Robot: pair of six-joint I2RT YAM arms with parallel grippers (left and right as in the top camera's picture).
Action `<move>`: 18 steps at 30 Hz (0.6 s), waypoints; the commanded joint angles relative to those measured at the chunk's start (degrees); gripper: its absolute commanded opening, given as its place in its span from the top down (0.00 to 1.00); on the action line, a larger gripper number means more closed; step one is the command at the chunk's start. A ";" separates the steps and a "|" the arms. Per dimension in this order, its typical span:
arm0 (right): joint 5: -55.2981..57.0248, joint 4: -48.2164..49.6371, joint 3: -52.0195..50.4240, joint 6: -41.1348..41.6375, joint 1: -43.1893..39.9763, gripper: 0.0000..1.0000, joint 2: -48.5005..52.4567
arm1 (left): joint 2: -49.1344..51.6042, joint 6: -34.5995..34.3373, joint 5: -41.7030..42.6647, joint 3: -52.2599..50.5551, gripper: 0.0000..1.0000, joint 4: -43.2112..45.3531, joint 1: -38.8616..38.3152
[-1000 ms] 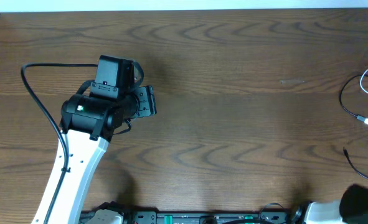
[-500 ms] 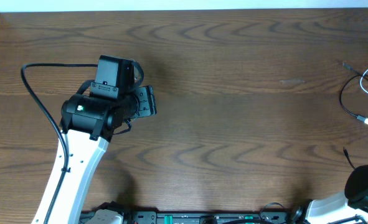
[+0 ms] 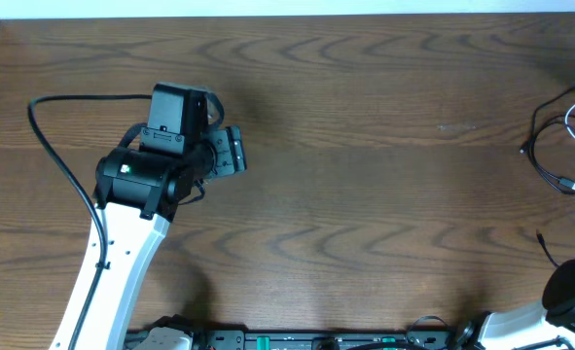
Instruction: Untangle cables
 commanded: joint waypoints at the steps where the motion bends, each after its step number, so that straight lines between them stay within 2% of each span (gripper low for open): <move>1: -9.44 -4.26 -0.39 -6.82 4.55 0.01 -0.44 | -0.13 -0.09 -7.93 0.57 0.21 0.61 0.55; 6: -1.57 -12.35 -0.87 -12.98 13.51 0.01 -0.44 | 1.20 -0.35 -9.57 0.57 0.21 -2.51 4.04; 11: 5.42 -14.58 -3.28 -12.41 21.07 0.01 -0.44 | 4.04 -0.35 -9.57 0.57 0.20 -10.80 8.68; 14: 5.97 -15.41 -6.64 -9.75 24.22 0.01 -0.46 | 4.98 -0.31 -9.33 0.57 0.20 -18.36 11.58; 18: 5.97 -15.37 -10.99 -8.81 25.40 0.01 -1.31 | 3.61 -0.04 -9.07 0.46 0.21 -23.28 12.70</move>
